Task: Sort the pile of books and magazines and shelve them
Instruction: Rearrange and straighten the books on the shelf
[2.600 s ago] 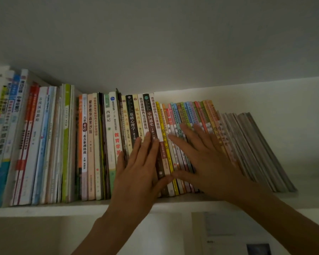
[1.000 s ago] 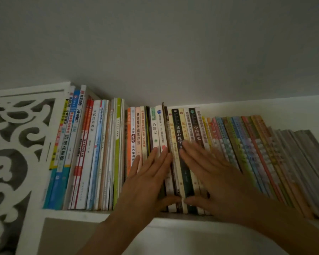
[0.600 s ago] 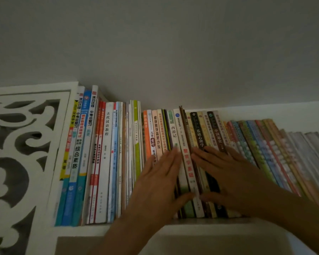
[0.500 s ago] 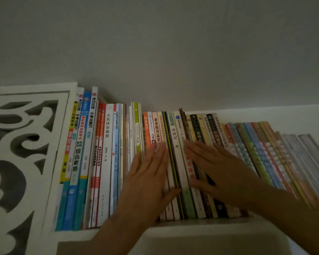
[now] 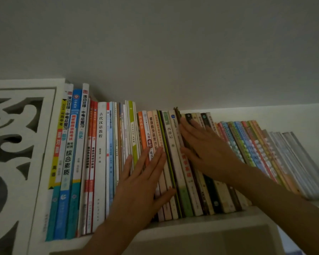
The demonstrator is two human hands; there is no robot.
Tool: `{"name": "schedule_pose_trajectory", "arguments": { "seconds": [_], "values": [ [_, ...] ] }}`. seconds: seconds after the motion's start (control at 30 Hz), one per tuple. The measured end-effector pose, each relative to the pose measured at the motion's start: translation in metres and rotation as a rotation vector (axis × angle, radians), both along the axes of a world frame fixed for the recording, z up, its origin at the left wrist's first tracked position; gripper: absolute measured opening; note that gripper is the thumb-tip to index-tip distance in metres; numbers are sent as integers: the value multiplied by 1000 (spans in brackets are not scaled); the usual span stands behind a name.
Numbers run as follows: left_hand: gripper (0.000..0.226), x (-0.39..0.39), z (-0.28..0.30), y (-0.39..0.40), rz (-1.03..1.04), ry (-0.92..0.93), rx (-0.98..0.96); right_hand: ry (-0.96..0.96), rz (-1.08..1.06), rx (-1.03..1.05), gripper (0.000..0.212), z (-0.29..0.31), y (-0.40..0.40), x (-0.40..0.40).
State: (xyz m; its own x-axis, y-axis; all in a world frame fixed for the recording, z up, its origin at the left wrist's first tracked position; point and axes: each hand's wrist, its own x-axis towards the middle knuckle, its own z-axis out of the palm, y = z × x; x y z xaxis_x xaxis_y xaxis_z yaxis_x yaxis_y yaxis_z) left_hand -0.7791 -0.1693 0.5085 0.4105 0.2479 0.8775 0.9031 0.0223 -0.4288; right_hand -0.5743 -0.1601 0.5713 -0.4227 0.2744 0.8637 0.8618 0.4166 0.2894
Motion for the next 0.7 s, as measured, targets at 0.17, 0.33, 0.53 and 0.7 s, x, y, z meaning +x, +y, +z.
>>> {"name": "schedule_pose_trajectory", "arguments": {
  "seconds": [0.17,0.33,0.53,0.7],
  "values": [
    [75,2,0,-2,14,-15,-16,3,-37,46,74,7,11,-5],
    [61,9,7,-12,-47,-49,1,-18,109,13,55,17,8,7],
    [41,30,45,-20,-228,-124,118,312,567,-224,54,74,8,8],
    [40,38,47,-15,-293,-163,91,177,377,-240,51,88,16,-2]
  ]
}}
